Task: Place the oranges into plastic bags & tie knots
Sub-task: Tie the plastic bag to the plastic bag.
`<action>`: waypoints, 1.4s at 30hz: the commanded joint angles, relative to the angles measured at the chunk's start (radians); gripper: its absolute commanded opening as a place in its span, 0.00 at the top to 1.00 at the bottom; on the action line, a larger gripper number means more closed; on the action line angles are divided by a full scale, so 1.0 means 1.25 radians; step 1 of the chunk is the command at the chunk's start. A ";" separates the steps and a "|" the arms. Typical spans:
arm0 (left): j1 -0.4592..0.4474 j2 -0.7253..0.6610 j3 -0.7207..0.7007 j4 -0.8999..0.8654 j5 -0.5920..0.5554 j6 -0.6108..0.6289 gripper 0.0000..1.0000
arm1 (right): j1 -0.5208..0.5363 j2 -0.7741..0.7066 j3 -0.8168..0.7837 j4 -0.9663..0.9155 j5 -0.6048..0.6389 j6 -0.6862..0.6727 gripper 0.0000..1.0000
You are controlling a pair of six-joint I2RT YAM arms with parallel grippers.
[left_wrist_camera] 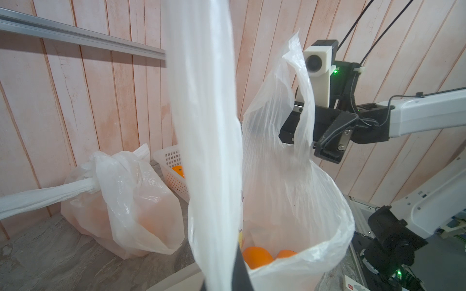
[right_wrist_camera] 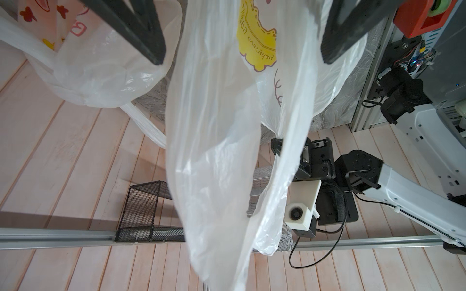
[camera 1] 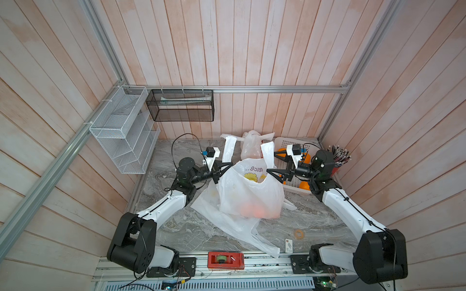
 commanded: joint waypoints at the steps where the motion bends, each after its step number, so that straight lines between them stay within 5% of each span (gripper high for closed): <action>1: 0.004 0.008 -0.005 0.016 0.008 -0.001 1.00 | 0.013 0.039 0.050 0.054 -0.051 0.018 0.02; 5: 0.005 0.009 -0.004 0.019 0.005 0.001 1.00 | 0.033 0.062 0.078 0.014 -0.066 0.000 0.11; 10: 0.013 0.002 0.001 -0.012 0.006 0.024 1.00 | 0.041 0.050 0.067 -0.023 -0.081 -0.006 0.69; 14: 0.013 -0.014 0.028 -0.131 -0.001 0.114 1.00 | 0.051 0.025 0.059 -0.086 -0.060 -0.051 1.00; 27: -0.059 0.033 0.125 -0.435 0.061 0.362 1.00 | 0.171 0.014 0.081 -0.378 0.124 -0.340 1.00; 32: -0.094 0.089 0.199 -0.519 0.121 0.399 0.75 | 0.204 0.041 0.115 -0.444 0.165 -0.409 1.00; 42: -0.124 0.130 0.240 -0.516 0.195 0.401 0.58 | 0.222 0.103 0.168 -0.509 0.199 -0.465 1.00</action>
